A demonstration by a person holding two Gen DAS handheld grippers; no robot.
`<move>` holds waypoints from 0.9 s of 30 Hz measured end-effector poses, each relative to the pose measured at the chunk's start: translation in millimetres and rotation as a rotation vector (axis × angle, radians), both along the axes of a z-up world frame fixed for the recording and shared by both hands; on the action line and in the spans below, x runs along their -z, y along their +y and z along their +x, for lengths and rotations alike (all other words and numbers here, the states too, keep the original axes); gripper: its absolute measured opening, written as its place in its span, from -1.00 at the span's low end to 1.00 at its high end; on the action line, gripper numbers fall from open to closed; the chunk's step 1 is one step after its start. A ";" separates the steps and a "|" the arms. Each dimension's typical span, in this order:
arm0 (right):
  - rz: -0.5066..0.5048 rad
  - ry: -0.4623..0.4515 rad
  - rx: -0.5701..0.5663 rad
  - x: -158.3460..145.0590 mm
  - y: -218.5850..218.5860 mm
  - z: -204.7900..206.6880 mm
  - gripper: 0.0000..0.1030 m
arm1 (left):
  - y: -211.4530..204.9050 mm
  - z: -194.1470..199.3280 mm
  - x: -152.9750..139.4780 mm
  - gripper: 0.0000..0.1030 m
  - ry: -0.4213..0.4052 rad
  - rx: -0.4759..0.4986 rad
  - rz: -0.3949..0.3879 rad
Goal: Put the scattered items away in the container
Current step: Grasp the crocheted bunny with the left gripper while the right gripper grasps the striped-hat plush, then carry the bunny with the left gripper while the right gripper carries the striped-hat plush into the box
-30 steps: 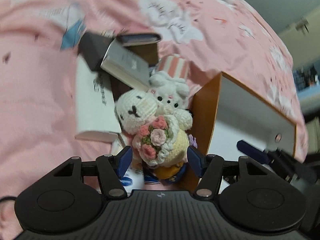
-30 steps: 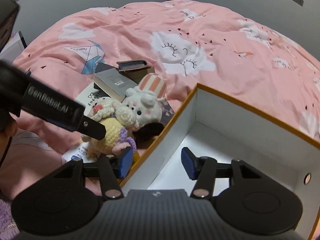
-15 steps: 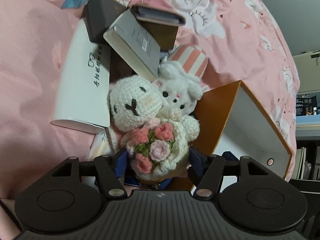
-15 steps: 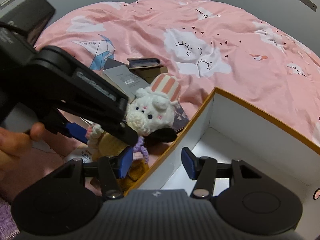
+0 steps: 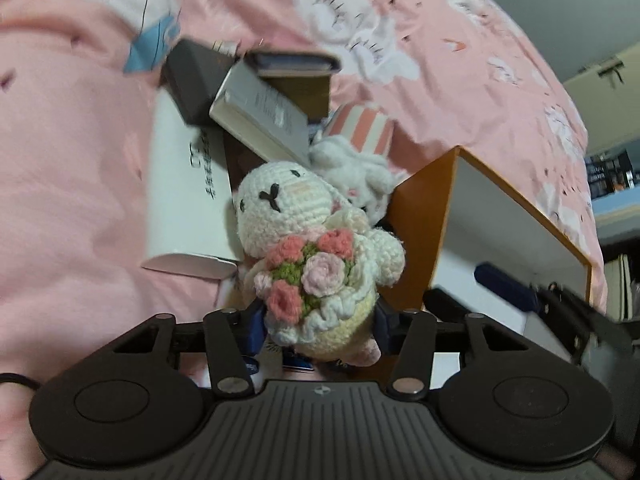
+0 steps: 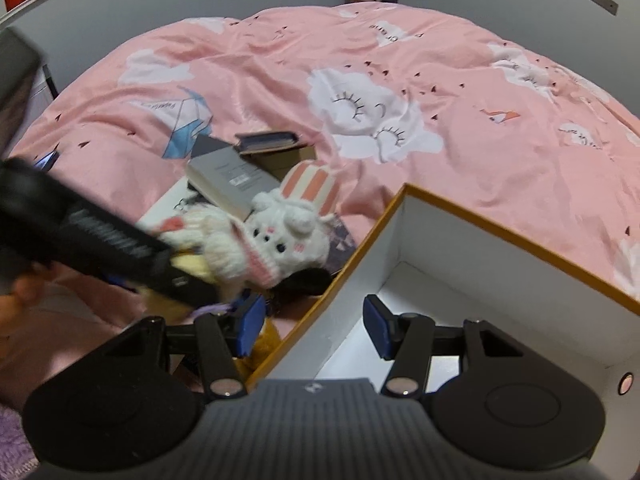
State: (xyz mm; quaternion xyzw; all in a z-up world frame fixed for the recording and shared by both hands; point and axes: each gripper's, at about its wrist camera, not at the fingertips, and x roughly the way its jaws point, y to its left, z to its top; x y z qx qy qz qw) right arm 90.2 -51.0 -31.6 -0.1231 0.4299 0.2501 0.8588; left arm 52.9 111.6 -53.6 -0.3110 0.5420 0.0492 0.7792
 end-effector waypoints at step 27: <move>0.085 0.177 0.134 25.3 69.7 101.2 0.12 | 7.4 9.6 -33.9 0.12 -0.171 0.129 0.552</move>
